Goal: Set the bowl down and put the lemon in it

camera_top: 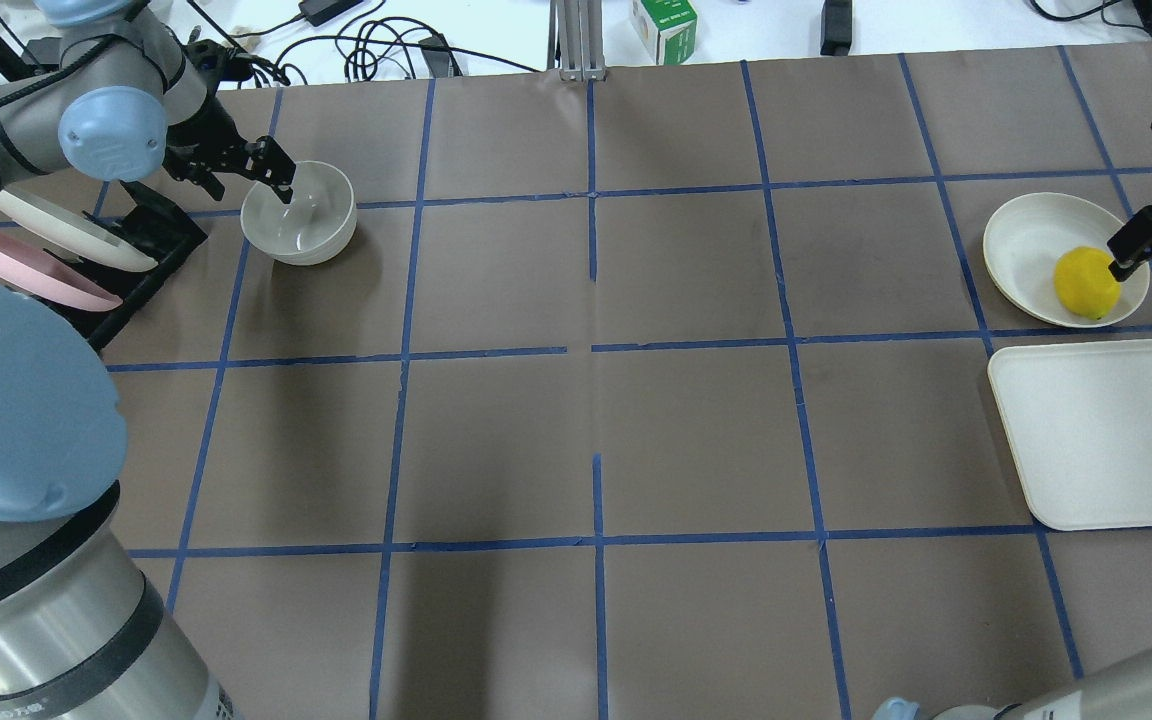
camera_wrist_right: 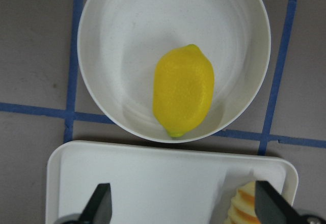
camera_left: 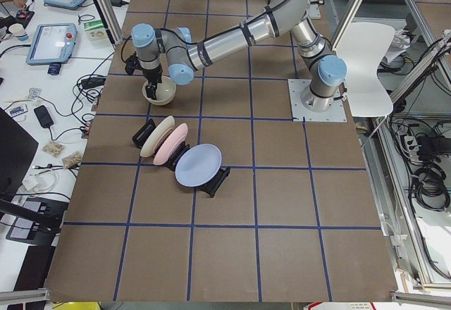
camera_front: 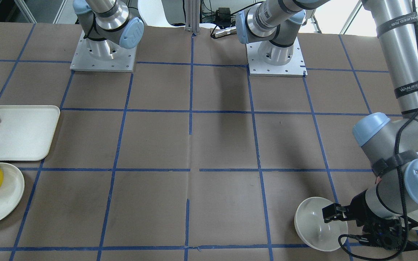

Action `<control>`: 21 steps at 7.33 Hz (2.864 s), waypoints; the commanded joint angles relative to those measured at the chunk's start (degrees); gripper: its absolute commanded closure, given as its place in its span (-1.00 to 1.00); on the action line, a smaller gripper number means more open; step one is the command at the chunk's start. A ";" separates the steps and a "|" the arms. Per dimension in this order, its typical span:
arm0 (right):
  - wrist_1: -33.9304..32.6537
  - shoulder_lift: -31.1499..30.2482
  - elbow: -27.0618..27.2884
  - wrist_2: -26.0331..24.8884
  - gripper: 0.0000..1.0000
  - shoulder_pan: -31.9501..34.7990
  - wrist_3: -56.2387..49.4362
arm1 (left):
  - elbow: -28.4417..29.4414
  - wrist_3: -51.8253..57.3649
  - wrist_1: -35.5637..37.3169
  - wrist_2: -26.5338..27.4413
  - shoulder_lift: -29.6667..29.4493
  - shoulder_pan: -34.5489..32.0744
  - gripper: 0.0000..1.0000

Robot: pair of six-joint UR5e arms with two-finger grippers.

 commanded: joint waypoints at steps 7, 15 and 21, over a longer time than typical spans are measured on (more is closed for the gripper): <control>-14.92 10.31 2.93 7.59 0.00 -0.99 -1.38 | 0.22 -3.97 0.01 -2.91 -1.76 1.15 1.00; 6.14 -10.24 3.02 6.54 0.60 6.63 6.67 | -20.65 -25.88 2.83 -8.01 13.54 -24.42 1.00; 6.88 -9.38 3.10 6.54 0.59 32.02 37.78 | -25.36 -29.74 14.59 -8.10 12.49 -25.66 -1.00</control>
